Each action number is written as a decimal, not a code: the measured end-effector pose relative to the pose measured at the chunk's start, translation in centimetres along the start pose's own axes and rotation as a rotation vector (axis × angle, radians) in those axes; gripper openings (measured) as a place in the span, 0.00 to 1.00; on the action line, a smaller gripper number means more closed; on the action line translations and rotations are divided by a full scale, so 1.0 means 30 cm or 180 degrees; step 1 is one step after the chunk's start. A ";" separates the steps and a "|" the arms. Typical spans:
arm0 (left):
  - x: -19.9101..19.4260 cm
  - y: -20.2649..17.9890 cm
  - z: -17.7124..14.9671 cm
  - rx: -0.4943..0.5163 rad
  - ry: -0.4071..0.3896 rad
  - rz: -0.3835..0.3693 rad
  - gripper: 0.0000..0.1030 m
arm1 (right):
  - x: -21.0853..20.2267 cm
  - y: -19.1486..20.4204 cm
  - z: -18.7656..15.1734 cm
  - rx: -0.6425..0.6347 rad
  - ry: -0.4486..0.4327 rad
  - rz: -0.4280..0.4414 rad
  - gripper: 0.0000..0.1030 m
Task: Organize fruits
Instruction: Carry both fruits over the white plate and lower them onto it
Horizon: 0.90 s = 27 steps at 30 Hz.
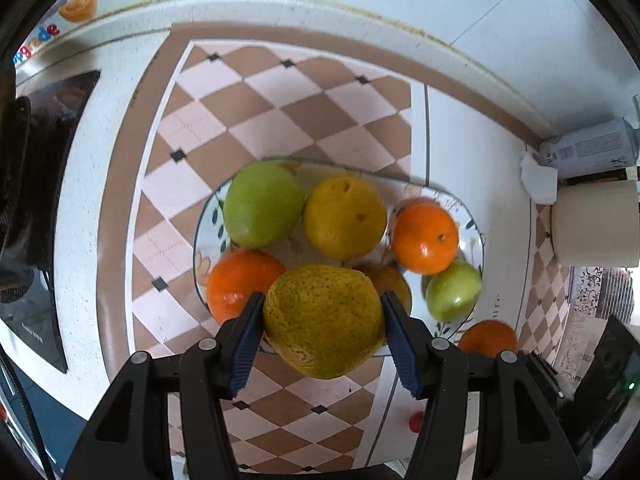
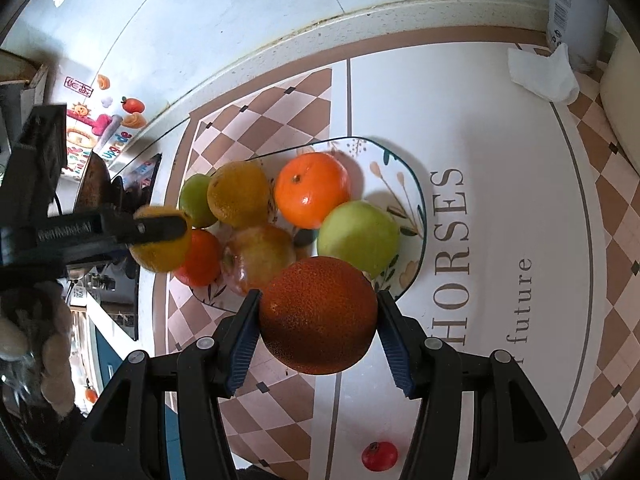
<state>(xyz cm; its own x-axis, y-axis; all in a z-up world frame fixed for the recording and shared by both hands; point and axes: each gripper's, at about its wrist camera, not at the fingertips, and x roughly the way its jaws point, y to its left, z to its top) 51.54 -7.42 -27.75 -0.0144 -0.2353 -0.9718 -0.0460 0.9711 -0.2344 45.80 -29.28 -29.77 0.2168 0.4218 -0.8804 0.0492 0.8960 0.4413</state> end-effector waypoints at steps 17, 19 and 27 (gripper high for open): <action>0.079 0.171 -0.202 -0.1573 -0.0042 -0.0645 0.54 | -0.022 -0.067 0.040 0.0123 -0.0056 -0.0039 0.57; 0.092 0.183 -0.202 -0.1695 -0.0041 -0.0700 0.54 | -0.020 -0.072 0.053 0.0148 -0.0056 -0.0025 0.57; 0.150 0.202 -0.192 -0.2011 -0.0074 -0.0901 0.54 | -0.013 -0.093 0.150 0.0211 -0.0129 -0.0104 0.57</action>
<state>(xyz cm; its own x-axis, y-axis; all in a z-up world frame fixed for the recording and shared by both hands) 45.43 -2.84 -33.39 0.1049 -0.4682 -0.8774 -0.6180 0.6605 -0.4264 49.97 -32.55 -29.88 0.2534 0.3853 -0.8873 0.1209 0.8974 0.4242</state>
